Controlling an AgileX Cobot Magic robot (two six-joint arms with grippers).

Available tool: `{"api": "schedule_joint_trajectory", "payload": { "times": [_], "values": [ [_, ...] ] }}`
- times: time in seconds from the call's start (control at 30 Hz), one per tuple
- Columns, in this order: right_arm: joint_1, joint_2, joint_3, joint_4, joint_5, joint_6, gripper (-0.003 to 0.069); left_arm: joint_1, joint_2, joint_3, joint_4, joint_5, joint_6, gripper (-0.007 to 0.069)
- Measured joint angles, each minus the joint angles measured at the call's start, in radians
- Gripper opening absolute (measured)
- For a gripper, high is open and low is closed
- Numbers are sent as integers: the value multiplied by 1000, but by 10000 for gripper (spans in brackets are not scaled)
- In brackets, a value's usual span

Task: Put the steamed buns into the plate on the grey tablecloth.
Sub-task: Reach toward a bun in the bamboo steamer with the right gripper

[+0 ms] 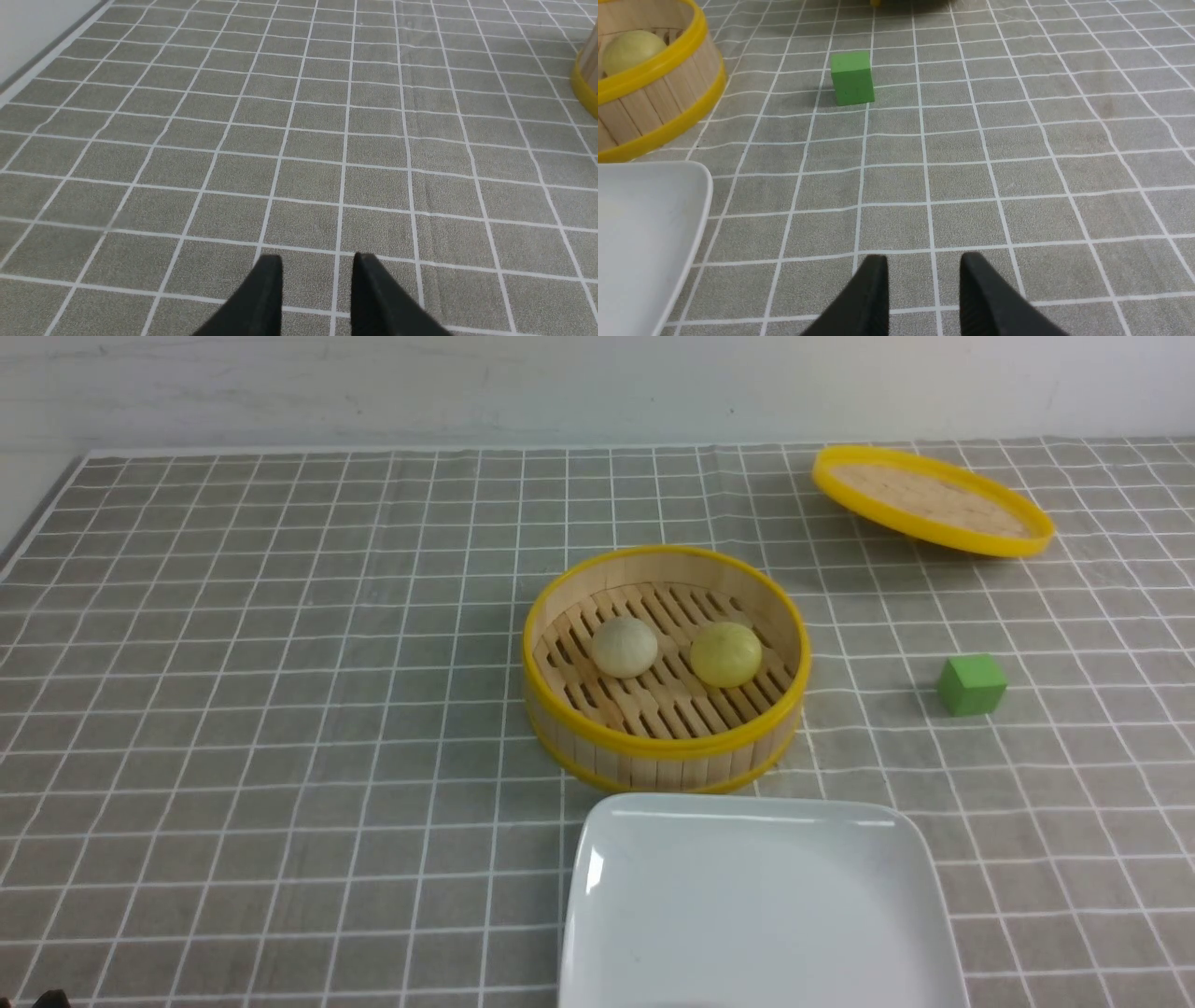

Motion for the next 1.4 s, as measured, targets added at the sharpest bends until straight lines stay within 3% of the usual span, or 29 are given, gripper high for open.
{"api": "schedule_joint_trajectory", "payload": {
  "times": [0.63,0.9,1.03,1.13,1.17,1.23,1.4],
  "values": [
    [0,0,0,-3,0,0,238,0,0,0,51,3,1,241],
    [0,0,1,-210,0,-41,238,0,0,0,20,0,-31,241],
    [0,0,9,-130,-59,108,238,0,0,2,-179,-21,-218,241],
    [0,0,12,118,-142,392,238,0,0,5,-460,-34,-471,241],
    [0,0,12,147,-151,426,238,0,0,5,-487,-35,-496,241],
    [0,0,12,292,-190,620,238,0,0,5,-614,-41,-619,241],
    [0,0,13,365,-202,767,238,0,0,5,-671,-50,-669,241]
  ]
}}
